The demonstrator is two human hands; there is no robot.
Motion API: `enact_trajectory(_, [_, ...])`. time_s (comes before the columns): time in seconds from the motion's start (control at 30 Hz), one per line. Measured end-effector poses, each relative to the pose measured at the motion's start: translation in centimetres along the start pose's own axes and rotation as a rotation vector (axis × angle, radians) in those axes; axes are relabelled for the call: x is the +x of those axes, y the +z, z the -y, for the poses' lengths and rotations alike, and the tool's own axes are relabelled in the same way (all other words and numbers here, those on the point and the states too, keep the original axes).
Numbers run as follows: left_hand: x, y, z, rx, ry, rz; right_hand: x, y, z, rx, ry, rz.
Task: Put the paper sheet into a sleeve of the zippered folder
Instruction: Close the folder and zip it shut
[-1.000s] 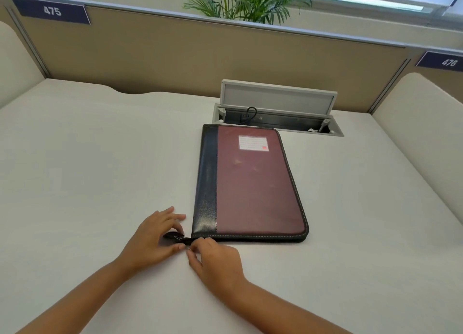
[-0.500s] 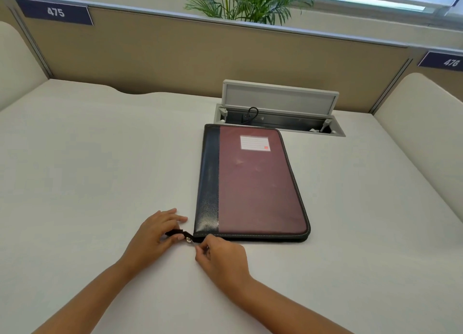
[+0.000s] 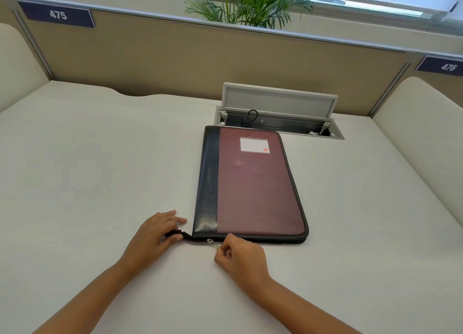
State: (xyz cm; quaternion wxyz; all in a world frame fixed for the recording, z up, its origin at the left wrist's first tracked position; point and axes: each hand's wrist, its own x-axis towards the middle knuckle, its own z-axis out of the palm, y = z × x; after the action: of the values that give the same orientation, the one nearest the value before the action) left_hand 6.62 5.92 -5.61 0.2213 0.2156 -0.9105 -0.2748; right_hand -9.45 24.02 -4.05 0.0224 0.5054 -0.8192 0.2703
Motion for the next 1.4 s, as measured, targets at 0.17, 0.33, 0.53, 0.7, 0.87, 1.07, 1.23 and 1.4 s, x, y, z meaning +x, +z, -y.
enact_trajectory(0.17, [0.0,0.0,0.1,-0.003,-0.022,0.009,-0.3,-1.2,-1.6,-0.009,0.025,0.001])
enact_trajectory(0.33, [0.0,-0.2,-0.1,-0.010,-0.038,0.019,-0.9,-2.5,-3.8,0.021,0.067,0.016])
enact_trajectory(0.53, [0.1,-0.3,-0.4,-0.014,-0.037,0.020,-1.3,-4.0,-6.1,0.044,0.109,0.057])
enact_trajectory(0.7, [-0.1,-0.2,-0.3,-0.027,-0.027,0.004,-1.9,-5.3,-8.0,0.047,0.177,0.045])
enact_trajectory(0.87, [0.0,-0.3,-0.3,-0.048,-0.006,-0.008,-2.6,-6.8,-9.8,0.007,0.210,0.031])
enact_trajectory(1.07, [0.0,-0.5,-0.3,-0.067,-0.018,-0.003,-3.3,-8.8,-12.3,-0.018,0.340,0.000])
enact_trajectory(1.23, [0.1,-0.6,-0.5,-0.103,-0.076,0.002,-3.3,-9.8,-13.7,-0.012,0.390,-0.022])
enact_trajectory(1.4, [0.3,-0.5,-1.3,0.126,0.028,0.063,-2.9,-9.6,-13.5,-0.011,0.404,-0.012])
